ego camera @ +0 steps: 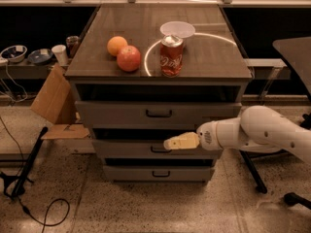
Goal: Open middle drawer
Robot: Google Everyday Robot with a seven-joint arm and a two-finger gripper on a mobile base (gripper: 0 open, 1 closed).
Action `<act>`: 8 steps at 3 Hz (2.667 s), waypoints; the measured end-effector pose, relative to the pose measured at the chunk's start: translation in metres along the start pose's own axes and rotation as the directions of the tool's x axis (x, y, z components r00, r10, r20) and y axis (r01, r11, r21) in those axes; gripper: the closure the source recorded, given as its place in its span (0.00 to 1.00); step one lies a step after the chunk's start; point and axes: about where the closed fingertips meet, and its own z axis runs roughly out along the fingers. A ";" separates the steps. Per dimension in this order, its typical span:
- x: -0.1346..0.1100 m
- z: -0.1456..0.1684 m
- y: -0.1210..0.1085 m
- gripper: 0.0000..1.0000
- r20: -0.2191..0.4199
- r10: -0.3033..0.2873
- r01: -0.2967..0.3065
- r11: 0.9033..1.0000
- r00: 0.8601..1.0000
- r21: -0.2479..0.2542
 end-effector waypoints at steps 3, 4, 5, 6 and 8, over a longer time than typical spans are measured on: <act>0.000 0.081 -0.023 0.00 0.043 0.124 -0.123 0.992 0.991 -0.029; -0.001 0.095 -0.034 0.00 0.080 0.167 -0.165 0.986 0.983 -0.028; -0.001 0.095 -0.034 0.00 0.081 0.167 -0.165 0.986 0.983 -0.028; -0.002 0.104 -0.037 0.00 0.100 0.188 -0.186 0.982 0.977 -0.028; -0.006 0.147 -0.060 0.19 0.148 0.215 -0.219 0.976 0.965 0.009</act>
Offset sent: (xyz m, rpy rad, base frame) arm 0.0495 0.0433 -0.0729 0.1047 0.0718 -0.0968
